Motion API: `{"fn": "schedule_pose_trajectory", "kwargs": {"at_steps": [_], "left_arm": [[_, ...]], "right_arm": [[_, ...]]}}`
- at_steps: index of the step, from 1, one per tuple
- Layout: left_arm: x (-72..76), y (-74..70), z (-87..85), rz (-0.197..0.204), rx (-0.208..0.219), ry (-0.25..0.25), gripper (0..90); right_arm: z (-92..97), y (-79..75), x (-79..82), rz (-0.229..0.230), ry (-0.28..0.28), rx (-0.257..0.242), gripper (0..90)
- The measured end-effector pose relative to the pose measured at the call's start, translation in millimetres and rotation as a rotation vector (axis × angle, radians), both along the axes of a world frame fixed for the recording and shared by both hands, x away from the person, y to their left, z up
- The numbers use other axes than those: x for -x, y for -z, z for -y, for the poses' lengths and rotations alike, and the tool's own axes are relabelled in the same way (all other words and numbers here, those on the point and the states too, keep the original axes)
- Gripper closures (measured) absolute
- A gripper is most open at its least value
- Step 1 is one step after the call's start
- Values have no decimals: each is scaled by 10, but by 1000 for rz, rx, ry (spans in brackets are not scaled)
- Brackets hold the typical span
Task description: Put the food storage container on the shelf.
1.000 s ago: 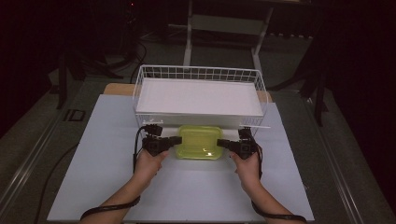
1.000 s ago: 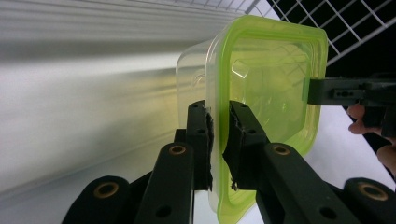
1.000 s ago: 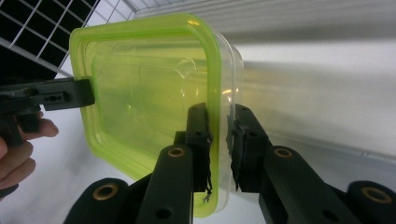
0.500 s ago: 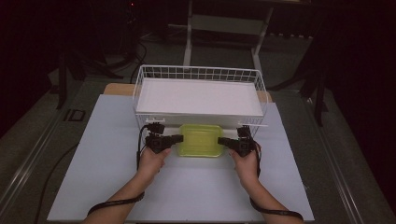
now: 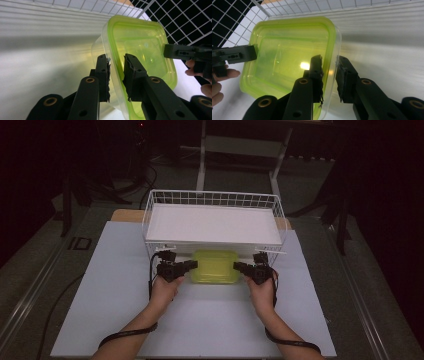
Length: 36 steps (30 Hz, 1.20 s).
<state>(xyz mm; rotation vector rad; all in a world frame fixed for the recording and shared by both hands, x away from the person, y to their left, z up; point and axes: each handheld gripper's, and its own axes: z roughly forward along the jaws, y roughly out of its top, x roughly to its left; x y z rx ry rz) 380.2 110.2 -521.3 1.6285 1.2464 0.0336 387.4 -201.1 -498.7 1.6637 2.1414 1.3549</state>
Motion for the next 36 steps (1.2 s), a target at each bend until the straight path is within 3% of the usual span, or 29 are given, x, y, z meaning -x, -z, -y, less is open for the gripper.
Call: {"fn": "schedule_pose_trajectory", "kwargs": {"at_steps": [4, 5, 6, 12, 14, 16, 17, 18, 20, 26, 31, 34, 36], "left_arm": [[-9, 10, 23, 37, -31, -15, 693], [-31, 31, 33, 47, -25, -20, 693], [-39, 40, 34, 53, -24, -21, 675], [-60, 51, 60, 70, -51, -42, 642], [-69, 52, 62, 72, -63, -52, 612], [-70, 40, 69, 70, -70, -51, 612], [-68, 30, 75, 71, -78, -53, 607], [-63, 18, 74, 75, -78, -52, 591], [-40, -26, 48, 88, -71, -61, 556], [69, -36, -15, 76, -64, -76, 546], [191, -73, -68, 97, -91, -66, 545], [305, -114, -97, 129, -136, -61, 546], [337, -126, -92, 142, -143, -59, 548]], "right_arm": [[-10, 15, -17, 13, 8, 4, 731], [-17, 12, -25, 13, 5, 12, 721], [-30, 24, -52, 41, -8, 41, 700], [-23, 63, -87, 42, -3, 18, 664], [-70, 51, -69, 69, 6, 71, 604], [-88, 42, -61, 78, 4, 92, 588], [-78, 56, -76, 134, -9, 124, 562], [-72, 62, -76, 141, -8, 124, 544], [-65, 55, -15, 105, 14, 106, 511], [17, 39, 87, 96, 13, 83, 495], [-7, -15, 257, 131, -49, 122, 491], [-22, -60, 355, 151, -69, 126, 493], [-42, -95, 410, 148, -86, 118, 506]]}}
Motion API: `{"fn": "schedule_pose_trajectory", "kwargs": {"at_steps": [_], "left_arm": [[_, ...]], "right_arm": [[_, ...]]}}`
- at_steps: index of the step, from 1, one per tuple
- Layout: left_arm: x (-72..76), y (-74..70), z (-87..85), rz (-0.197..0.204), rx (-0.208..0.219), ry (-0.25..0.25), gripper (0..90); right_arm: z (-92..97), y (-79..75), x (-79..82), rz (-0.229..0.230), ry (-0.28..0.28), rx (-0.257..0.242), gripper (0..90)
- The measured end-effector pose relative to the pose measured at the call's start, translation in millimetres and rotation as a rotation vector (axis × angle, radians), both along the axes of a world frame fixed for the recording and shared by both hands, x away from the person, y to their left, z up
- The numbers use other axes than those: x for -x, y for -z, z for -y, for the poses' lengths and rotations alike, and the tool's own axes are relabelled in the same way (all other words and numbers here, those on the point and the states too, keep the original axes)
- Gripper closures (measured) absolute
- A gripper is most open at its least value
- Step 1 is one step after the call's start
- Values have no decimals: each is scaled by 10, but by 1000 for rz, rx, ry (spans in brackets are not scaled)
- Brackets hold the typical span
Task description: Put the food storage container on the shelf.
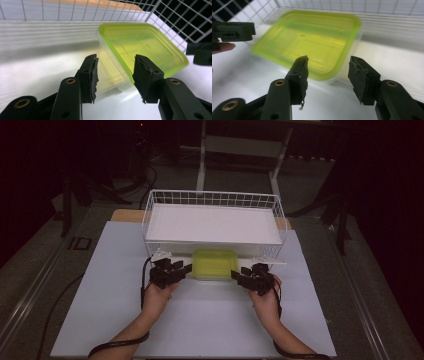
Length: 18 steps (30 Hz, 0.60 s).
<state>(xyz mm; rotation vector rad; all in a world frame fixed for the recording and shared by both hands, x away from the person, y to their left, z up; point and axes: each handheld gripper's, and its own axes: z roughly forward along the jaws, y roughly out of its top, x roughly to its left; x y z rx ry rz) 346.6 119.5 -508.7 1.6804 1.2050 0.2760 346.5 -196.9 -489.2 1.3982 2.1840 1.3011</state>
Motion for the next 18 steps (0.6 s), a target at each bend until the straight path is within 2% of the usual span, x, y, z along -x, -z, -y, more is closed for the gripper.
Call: {"fn": "schedule_pose_trajectory", "kwargs": {"at_steps": [1, 3, 5, 7, 8, 9, 10, 11, 14, 16, 18], "left_arm": [[81, -43, -9, 29, -21, 13, 549], [128, -70, -22, 37, -26, 26, 549], [174, -88, -37, 35, -23, 32, 553], [255, -94, -69, 27, -19, 31, 552], [255, -94, -69, 27, -19, 31, 551], [289, -87, -76, 22, -21, 27, 551], [316, -80, -88, 18, -12, 28, 551], [362, -73, -101, 19, -14, 25, 531], [428, -65, -128, 13, -14, 28, 485], [446, -62, -143, 13, -11, 28, 485], [479, -52, -174, 3, -4, 21, 421]], "right_arm": [[-16, -17, 22, 3, -12, 4, 508], [-35, -34, 47, 2, -21, 6, 510], [-72, -60, 92, 2, -36, 5, 533], [-119, -63, 130, -8, -49, 3, 620], [-119, -63, 130, -8, -49, 3, 620], [-139, -54, 136, -16, -56, 3, 693], [-165, -40, 147, -32, -59, 14, 822], [-204, -6, 153, -35, -81, 36, 899], [-256, 40, 162, -42, -95, 49, 900], [-277, 54, 165, -45, -100, 53, 900], [-342, 108, 173, -45, -109, 61, 900]]}}
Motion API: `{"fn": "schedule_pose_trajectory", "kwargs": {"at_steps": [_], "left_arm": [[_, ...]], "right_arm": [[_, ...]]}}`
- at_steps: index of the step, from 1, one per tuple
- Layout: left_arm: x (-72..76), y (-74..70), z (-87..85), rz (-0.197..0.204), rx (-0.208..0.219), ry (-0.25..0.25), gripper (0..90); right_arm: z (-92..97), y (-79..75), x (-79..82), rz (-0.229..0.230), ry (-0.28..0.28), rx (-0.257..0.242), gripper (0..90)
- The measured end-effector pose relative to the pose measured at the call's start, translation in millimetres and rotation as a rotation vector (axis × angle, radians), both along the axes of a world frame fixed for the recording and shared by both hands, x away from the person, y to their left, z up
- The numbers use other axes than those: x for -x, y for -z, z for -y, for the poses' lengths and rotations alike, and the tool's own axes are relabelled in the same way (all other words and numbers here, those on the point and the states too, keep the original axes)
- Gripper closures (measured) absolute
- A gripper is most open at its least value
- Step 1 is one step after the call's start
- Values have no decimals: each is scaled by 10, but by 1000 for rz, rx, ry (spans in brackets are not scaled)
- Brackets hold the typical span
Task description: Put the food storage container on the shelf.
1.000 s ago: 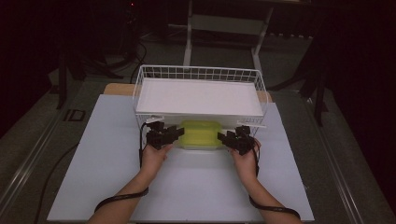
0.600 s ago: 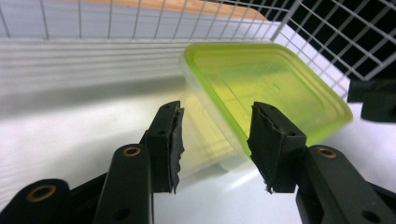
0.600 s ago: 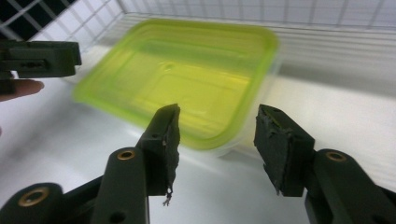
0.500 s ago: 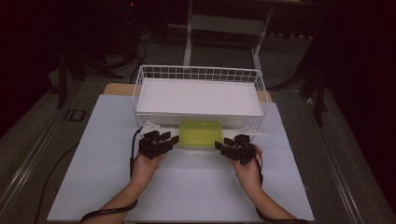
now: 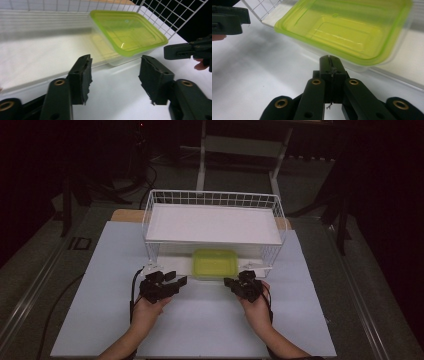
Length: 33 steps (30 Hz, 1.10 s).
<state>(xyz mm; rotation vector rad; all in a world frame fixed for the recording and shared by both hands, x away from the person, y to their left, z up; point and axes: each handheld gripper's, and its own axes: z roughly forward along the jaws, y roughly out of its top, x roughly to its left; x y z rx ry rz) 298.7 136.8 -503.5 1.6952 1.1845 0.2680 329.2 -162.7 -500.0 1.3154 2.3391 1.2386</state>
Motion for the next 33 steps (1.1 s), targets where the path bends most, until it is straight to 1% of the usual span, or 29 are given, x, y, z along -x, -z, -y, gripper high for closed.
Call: {"fn": "schedule_pose_trajectory", "kwargs": {"at_steps": [1, 2, 3, 4, 5, 7, 8, 9, 10, 12, 13, 14, 16, 17, 18, 19, 20, 21, 23, 28, 29, 30, 31, 32, 33], "left_arm": [[26, 15, -32, -2, 18, 7, 390], [35, 24, -47, -5, 30, 11, 386], [50, 40, -75, 0, 51, 34, 385], [64, 52, -92, 11, 64, 41, 349], [73, 59, -99, 12, 61, 37, 330], [78, 69, -109, 15, 54, 41, 329], [84, 82, -130, 20, 40, 41, 329], [82, 95, -147, 23, 47, 55, 324], [82, 104, -156, 26, 38, 55, 302], [85, 122, -173, 44, 20, 57, 299], [86, 133, -177, 53, 3, 49, 287], [83, 148, -181, 61, -4, 45, 252], [76, 161, -184, 54, -9, 46, 158], [69, 173, -186, 41, -16, 54, 158], [69, 173, -186, 41, -16, 54, 141], [78, 187, -183, 40, -43, 49, 141], [83, 205, -170, 30, -62, 57, 2], [83, 211, -167, 22, -63, 63, 2], [87, 230, -154, 8, -51, 83, 2], [106, 232, -137, 21, -62, 84, 2], [105, 227, -135, 19, -54, 98, 2], [114, 219, -127, 26, -50, 94, 2], [113, 215, -124, 23, -47, 103, 2], [113, 214, -120, 27, -43, 117, 2], [113, 214, -120, 27, -43, 117, 2]], "right_arm": [[-23, 18, 2, 1, -6, 4, 900], [-48, 37, 3, -6, -13, 6, 900], [-71, 55, 3, -11, -14, 8, 900], [-93, 73, 0, -19, -8, 10, 900], [-108, 89, -6, -33, -3, 9, 900], [-122, 105, -10, -39, 2, 4, 900], [-160, 129, -18, -37, -2, 11, 900], [-177, 138, -24, -35, -3, 14, 900], [-193, 149, -34, -37, -3, 14, 900], [-221, 164, -53, -37, 0, 13, 900], [-234, 167, -65, -37, 0, 14, 900], [-246, 173, -77, -37, 2, 13, 900], [-256, 178, -89, -39, 5, 12, 900], [-267, 185, -101, -39, 11, 22, 900], [-277, 191, -110, -44, 17, 19, 900], [-277, 191, -110, -44, 17, 19, 900], [-293, 206, -145, -48, 28, 10, 900], [-297, 209, -155, -52, 30, 7, 900], [-308, 215, -178, -45, 32, 7, 900], [-330, 223, -238, -46, 41, 9, 900], [-330, 223, -238, -46, 41, 9, 900], [-333, 219, -270, -42, 50, 12, 900], [-331, 217, -286, -41, 52, 11, 900], [-336, 214, -304, -41, 55, 8, 900], [-343, 213, -327, -40, 53, 12, 900]]}}
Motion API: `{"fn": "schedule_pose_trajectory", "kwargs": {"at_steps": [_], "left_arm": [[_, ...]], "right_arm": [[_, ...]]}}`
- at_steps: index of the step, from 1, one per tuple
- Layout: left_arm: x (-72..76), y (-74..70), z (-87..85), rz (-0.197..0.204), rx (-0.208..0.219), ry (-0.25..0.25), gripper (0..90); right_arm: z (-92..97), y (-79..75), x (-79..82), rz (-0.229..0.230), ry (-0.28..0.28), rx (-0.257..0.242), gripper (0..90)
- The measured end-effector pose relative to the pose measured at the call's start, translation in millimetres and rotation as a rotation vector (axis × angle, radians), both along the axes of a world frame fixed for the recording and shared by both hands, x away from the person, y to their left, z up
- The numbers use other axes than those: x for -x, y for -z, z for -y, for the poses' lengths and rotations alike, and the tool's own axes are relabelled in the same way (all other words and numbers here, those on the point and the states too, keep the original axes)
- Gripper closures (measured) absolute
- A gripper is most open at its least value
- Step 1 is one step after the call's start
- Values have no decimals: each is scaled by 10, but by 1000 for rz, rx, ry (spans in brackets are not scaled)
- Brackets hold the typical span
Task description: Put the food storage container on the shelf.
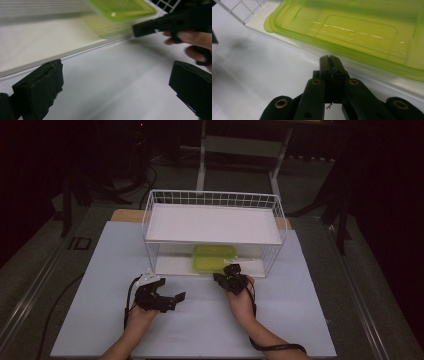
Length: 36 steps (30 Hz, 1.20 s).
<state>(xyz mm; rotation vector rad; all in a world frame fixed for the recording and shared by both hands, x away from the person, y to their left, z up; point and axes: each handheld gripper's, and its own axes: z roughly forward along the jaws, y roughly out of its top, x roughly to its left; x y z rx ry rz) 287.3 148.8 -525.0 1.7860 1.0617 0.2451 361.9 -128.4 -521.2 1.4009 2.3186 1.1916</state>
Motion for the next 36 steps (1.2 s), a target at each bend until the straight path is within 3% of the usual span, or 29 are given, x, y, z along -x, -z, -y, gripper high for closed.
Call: {"fn": "schedule_pose_trajectory", "kwargs": {"at_steps": [3, 6, 11, 14, 19, 31, 34, 35, 36], "left_arm": [[18, 2, 40, 36, -20, 26, 2], [25, 4, 50, 32, 0, 28, 2], [39, -2, 74, 54, -3, 31, 2], [52, -11, 81, 64, 1, 39, 2], [62, -8, 100, 61, 4, 53, 3], [71, 0, 103, 59, 14, 53, 3], [66, -4, 103, 58, 23, 58, 3], [59, -5, 99, 55, 32, 70, 3], [57, -4, 96, 59, 43, 74, 2]], "right_arm": [[-22, -19, -68, 11, 8, 8, 900], [-26, -37, -115, 17, 22, 8, 900], [-40, -70, -254, 37, 43, 1, 900], [-38, -70, -313, 20, 69, -9, 900], [-47, -40, -405, 32, 85, -2, 900], [-97, -4, -465, 27, 71, -16, 900], [-89, -5, -447, 7, 64, -47, 900], [-104, -17, -417, -19, 65, -60, 899], [-101, -15, -403, 5, 49, -47, 897]]}}
